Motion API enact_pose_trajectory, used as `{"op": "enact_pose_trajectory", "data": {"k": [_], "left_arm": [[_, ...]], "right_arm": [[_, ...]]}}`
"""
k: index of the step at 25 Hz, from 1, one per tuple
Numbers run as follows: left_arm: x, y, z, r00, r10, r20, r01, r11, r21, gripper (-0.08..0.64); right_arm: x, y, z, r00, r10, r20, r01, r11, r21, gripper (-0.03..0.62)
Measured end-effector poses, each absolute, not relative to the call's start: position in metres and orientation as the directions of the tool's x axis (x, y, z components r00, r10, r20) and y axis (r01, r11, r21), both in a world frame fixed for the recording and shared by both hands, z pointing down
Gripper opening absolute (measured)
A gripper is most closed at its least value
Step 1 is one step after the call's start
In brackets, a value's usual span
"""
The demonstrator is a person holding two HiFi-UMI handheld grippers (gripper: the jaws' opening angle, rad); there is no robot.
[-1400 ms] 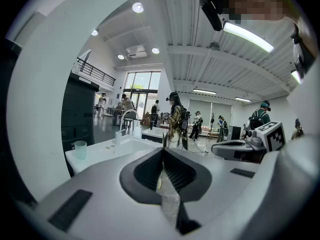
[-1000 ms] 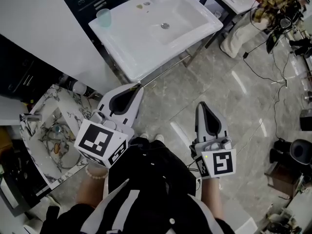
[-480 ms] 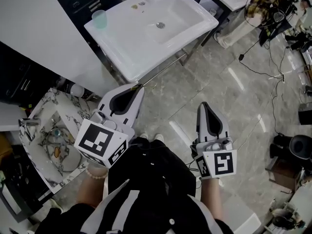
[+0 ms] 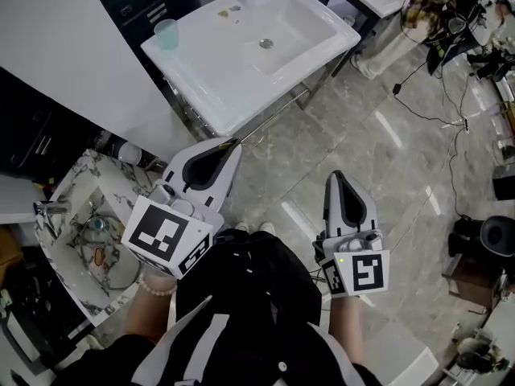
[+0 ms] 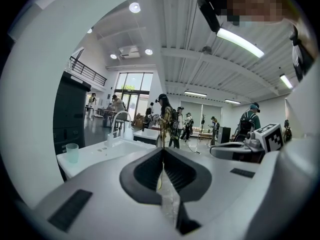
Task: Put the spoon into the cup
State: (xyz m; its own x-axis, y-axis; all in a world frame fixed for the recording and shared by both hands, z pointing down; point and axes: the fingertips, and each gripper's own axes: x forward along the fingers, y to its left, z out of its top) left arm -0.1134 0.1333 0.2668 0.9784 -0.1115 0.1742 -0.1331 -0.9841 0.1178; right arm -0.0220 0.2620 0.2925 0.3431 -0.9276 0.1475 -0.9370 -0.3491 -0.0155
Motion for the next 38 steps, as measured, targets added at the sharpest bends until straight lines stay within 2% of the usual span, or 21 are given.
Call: {"op": "enact_pose_trajectory", "data": {"k": [20, 38], "left_arm": [[-0.114, 0.132, 0.261, 0.984, -0.107, 0.143, -0.123, -0.987, 0.101, 0.006], [-0.046, 0.103, 0.253, 0.935, -0.321, 0.149, -0.334, -0.94, 0.074, 0.006]], "right_arm": [[-0.026, 0.266, 0.293, 0.357, -0.924, 0.134, -0.933, -0.361, -0.004, 0.0], [0.074, 0.211, 0.293, 0.139, -0.982, 0.127, -0.989, -0.144, -0.031, 0.0]]}}
